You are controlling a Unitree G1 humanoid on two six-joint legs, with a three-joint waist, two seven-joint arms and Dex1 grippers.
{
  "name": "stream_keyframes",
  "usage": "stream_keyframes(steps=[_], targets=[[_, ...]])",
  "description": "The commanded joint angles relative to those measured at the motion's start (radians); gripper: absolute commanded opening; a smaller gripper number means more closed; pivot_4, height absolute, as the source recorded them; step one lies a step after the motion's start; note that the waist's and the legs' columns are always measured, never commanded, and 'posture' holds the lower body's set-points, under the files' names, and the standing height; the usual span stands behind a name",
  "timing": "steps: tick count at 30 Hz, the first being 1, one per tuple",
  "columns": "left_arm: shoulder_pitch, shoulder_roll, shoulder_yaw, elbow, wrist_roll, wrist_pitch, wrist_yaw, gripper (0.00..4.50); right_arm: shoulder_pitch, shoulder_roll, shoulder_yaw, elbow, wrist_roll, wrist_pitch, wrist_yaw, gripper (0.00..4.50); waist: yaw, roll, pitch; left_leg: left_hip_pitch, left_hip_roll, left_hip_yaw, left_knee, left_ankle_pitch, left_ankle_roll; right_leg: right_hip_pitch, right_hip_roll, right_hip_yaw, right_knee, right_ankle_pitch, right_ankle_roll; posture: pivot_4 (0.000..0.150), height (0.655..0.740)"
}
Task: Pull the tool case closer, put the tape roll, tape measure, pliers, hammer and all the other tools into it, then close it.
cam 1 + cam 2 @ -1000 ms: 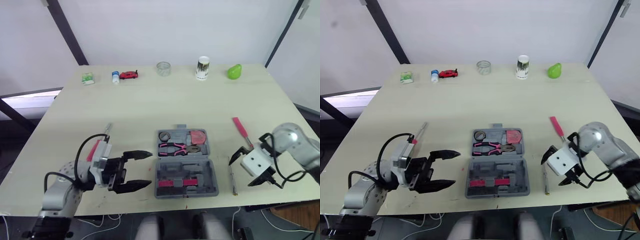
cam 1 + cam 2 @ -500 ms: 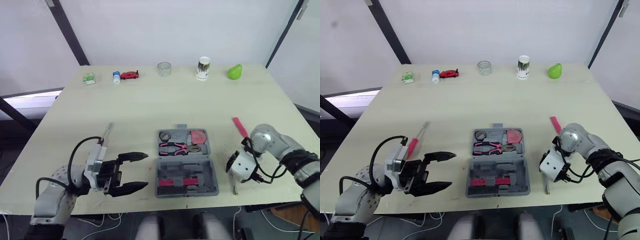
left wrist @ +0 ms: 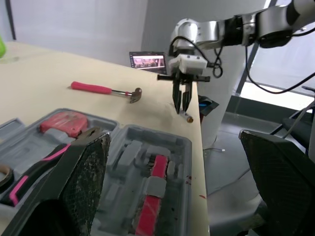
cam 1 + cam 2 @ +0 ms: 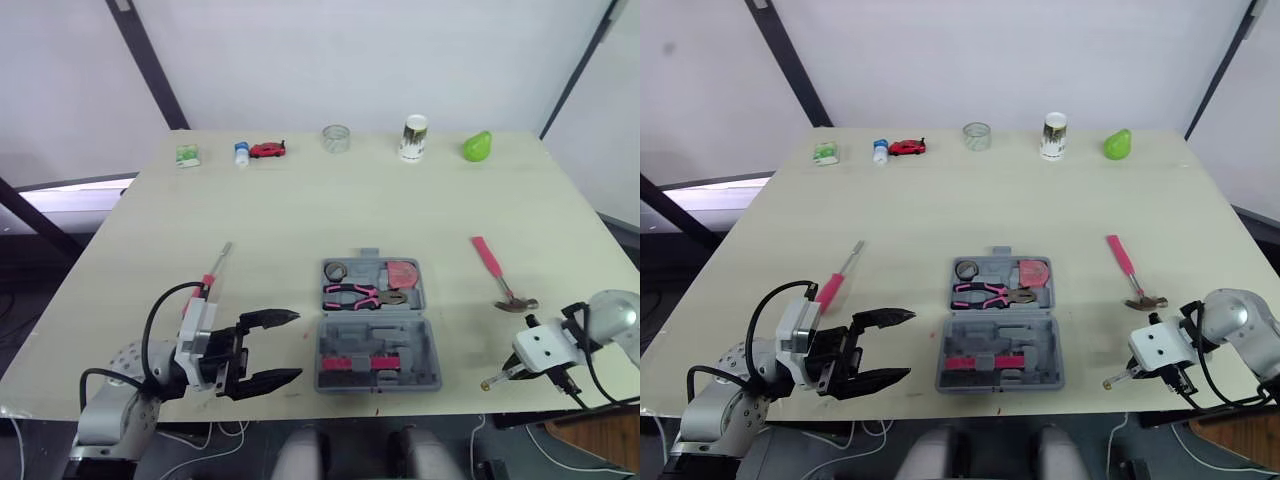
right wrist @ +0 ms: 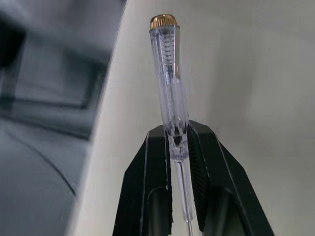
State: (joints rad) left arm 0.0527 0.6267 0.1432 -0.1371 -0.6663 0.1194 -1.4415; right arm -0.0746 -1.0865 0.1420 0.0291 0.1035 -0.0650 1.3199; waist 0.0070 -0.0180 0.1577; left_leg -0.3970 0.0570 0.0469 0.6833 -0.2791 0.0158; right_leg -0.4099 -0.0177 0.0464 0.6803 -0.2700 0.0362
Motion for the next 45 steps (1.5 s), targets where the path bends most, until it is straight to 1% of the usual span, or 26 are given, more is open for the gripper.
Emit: stream_keyframes(steps=[1, 3, 5, 7, 9, 11, 13, 18, 20, 22, 26, 28, 32, 34, 35, 36, 37, 38, 39, 40, 41, 45], targets=[[-0.007, -0.003, 0.002, 0.009, -0.002, -0.016, -0.007, 4.5, 0.147, 0.038, -0.28, -0.328, 0.135, 0.485, -0.233, 0.03, -0.004, 0.0, 0.0, 0.0, 0.0, 0.0, 0.0, 0.0, 0.0, 0.0, 0.0, 0.0, 0.0, 0.0, 0.0, 0.15, 0.74], [-0.012, -0.004, 0.0, 0.013, -0.001, -0.014, -0.006, 4.5, 0.211, 0.105, -0.37, -0.479, 0.175, 0.7, -0.353, 0.03, -0.01, 0.0, -0.001, 0.001, 0.0, -0.001, 0.0, 0.0, 0.0, 0.0, 0.001, 0.001, 0.0, 0.0, 0.0, 0.15, 0.74], [-0.018, -0.005, -0.004, 0.012, -0.002, -0.01, -0.002, 4.5, 0.241, 0.179, -0.43, -0.601, 0.221, 0.907, -0.457, 0.03, -0.013, -0.002, -0.002, 0.001, 0.0, -0.001, 0.0, 0.0, 0.0, 0.0, 0.001, 0.001, 0.0, 0.0, 0.0, 0.15, 0.74], [-0.025, -0.004, -0.007, 0.012, -0.004, -0.003, 0.0, 4.5, 0.246, 0.272, -0.486, -0.702, 0.239, 1.153, -0.574, 0.03, -0.014, -0.002, -0.002, 0.0, 0.0, -0.002, 0.0, 0.0, 0.0, 0.0, 0.001, 0.001, 0.0, 0.0, 0.001, 0.15, 0.74], [-0.037, -0.003, -0.011, 0.018, -0.005, 0.002, -0.001, 4.5, 0.213, 0.384, -0.529, -0.783, 0.246, 1.418, -0.667, 0.03, -0.014, -0.003, -0.003, -0.001, 0.0, -0.002, 0.0, 0.0, 0.0, 0.0, 0.0, 0.001, -0.001, 0.0, 0.001, 0.15, 0.74], [-0.047, -0.003, -0.014, 0.023, -0.004, 0.006, 0.002, 4.5, 0.162, 0.472, -0.537, -0.819, 0.24, 1.56, -0.731, 0.03, -0.015, -0.003, -0.002, -0.001, 0.0, -0.002, 0.0, 0.0, 0.0, 0.0, 0.0, 0.001, -0.001, 0.0, 0.001, 0.15, 0.74], [-0.054, -0.006, -0.02, 0.024, -0.002, 0.009, 0.005, 4.5, 0.102, 0.548, -0.517, -0.818, 0.215, 1.639, -0.803, 0.03, -0.02, -0.003, -0.003, -0.001, 0.0, -0.003, 0.0, 0.0, 0.0, 0.0, 0.0, 0.001, -0.002, 0.0, 0.001, 0.15, 0.74], [-0.062, -0.007, -0.032, 0.015, -0.003, 0.017, 0.014, 4.5, 0.012, 0.708, -0.455, -0.745, 0.169, 1.679, -0.957, 0.03, -0.022, -0.003, -0.003, -0.001, 0.0, -0.002, -0.001, 0.0, 0.0, -0.001, 0.001, 0.002, -0.002, 0.0, 0.001, 0.15, 0.74], [-0.063, -0.003, -0.031, 0.012, -0.007, 0.022, 0.014, 4.5, -0.02, 0.743, -0.435, -0.705, 0.151, 1.679, -0.998, 0.03, -0.022, -0.003, -0.002, -0.001, -0.001, -0.002, -0.002, 0.0, 0.0, -0.001, 0.001, 0.001, -0.002, 0.0, 0.001, 0.15, 0.74], [-0.064, 0.003, -0.028, 0.007, -0.012, 0.031, 0.011, 4.5, -0.034, 0.753, -0.403, -0.674, 0.141, 1.668, -1.024, 0.03, -0.021, -0.002, -0.002, -0.002, -0.001, -0.002, -0.002, 0.0, 0.0, -0.002, 0.001, 0.001, -0.002, 0.0, 0.001, 0.15, 0.74], [-0.07, 0.029, -0.007, 0.001, -0.042, 0.06, -0.015, 4.5, -0.048, 0.781, -0.334, -0.582, 0.117, 1.579, -1.074, 0.03, -0.023, -0.003, -0.003, -0.002, -0.001, -0.002, -0.002, 0.0, 0.0, -0.002, 0.001, 0.001, -0.002, 0.0, 0.001, 0.15, 0.74], [-0.073, 0.039, 0.002, 0.001, -0.05, 0.069, -0.019, 4.5, -0.049, 0.792, -0.322, -0.551, 0.108, 1.543, -1.089, 0.03, -0.024, -0.003, -0.003, -0.002, -0.001, -0.002, -0.002, 0.0, 0.0, -0.002, 0.001, 0.001, -0.002, 0.0, 0.001, 0.15, 0.74], [-0.074, 0.05, 0.009, 0.002, -0.06, 0.081, -0.023, 4.5, -0.035, 0.803, -0.316, -0.519, 0.109, 1.485, -1.094, 0.03, -0.032, -0.008, -0.006, -0.002, 0.0, -0.002, -0.002, 0.0, 0.0, -0.002, 0.001, 0.001, -0.002, 0.0, 0.001, 0.15, 0.74], [-0.075, 0.054, 0.012, 0.002, -0.066, 0.091, -0.022, 4.5, -0.022, 0.809, -0.315, -0.516, 0.112, 1.458, -1.095, 1.04, -0.037, -0.009, -0.006, -0.001, 0.0, -0.002, -0.002, 0.0, 0.0, -0.001, 0.001, 0.001, -0.002, 0.0, 0.001, 0.15, 0.74], [-0.075, 0.056, 0.014, 0.001, -0.072, 0.1, -0.021, 4.5, -0.011, 0.814, -0.317, -0.521, 0.114, 1.438, -1.094, 1.29, -0.039, -0.009, -0.006, -0.001, 0.0, -0.002, -0.002, 0.0, 0.0, -0.001, 0.001, 0.001, -0.002, 0.0, 0.001, 0.15, 0.74], [-0.076, 0.058, 0.018, 0.0, -0.08, 0.11, -0.02, 4.5, 0.003, 0.824, -0.323, -0.533, 0.119, 1.412, -1.092, 1.67, -0.04, -0.009, -0.006, -0.001, 0.0, -0.002, -0.002, 0.0, 0.0, -0.001, 0.001, 0.001, -0.002, 0.0, 0.001, 0.15, 0.74], [-0.078, 0.061, 0.024, -0.002, -0.095, 0.131, -0.017, 4.5, 0.022, 0.842, -0.344, -0.554, 0.126, 1.369, -1.092, 2.21, -0.041, -0.009, -0.006, -0.001, 0.0, -0.002, -0.002, 0.0, 0.0, -0.001, 0.001, 0.001, -0.002, 0.0, 0.001, 0.15, 0.74], [-0.081, 0.063, 0.03, -0.004, -0.108, 0.149, -0.015, 4.5, 0.047, 0.852, -0.359, -0.576, 0.134, 1.327, -1.086, 2.64, -0.04, -0.009, -0.006, -0.001, 0.0, -0.003, -0.002, 0.0, 0.0, -0.001, 0.001, 0.001, -0.002, 0.0, 0.001, 0.15, 0.74], [-0.083, 0.065, 0.034, -0.003, -0.114, 0.16, -0.016, 4.5, 0.079, 0.844, -0.355, -0.595, 0.134, 1.276, -1.075, 3.23, -0.039, -0.008, -0.006, -0.001, 0.0, -0.003, -0.002, 0.0, 0.0, -0.001, 0.001, 0.001, -0.002, 0.0, 0.001, 0.15, 0.74], [-0.084, 0.067, 0.034, -0.003, -0.112, 0.162, -0.019, 4.5, 0.128, 0.819, -0.327, -0.611, 0.113, 1.19, -1.063, 3.6, -0.039, -0.008, -0.005, -0.002, 0.0, -0.003, -0.002, 0.0, 0.0, -0.001, 0.001, 0.001, -0.002, 0.0, 0.001, 0.15, 0.74], [-0.086, 0.067, 0.034, -0.002, -0.109, 0.162, -0.022, 4.5, 0.174, 0.801, -0.303, -0.623, 0.096, 1.123, -1.055, 3.6, -0.036, -0.007, -0.005, -0.002, 0.0, -0.003, -0.002, 0.0, 0.0, -0.001, 0.0, 0.001, -0.002, 0.0, 0.001, 0.15, 0.74], [-0.101, 0.063, 0.032, 0.006, -0.101, 0.164, -0.025, 4.5, 0.314, 0.848, -0.296, -0.606, 0.062, 0.904, -1.094, 3.6, -0.039, -0.007, -0.005, -0.002, -0.001, -0.003, -0.002, 0.0, 0.0, -0.001, 0.0, 0.001, -0.002, -0.001, 0.002, 0.15, 0.74]])
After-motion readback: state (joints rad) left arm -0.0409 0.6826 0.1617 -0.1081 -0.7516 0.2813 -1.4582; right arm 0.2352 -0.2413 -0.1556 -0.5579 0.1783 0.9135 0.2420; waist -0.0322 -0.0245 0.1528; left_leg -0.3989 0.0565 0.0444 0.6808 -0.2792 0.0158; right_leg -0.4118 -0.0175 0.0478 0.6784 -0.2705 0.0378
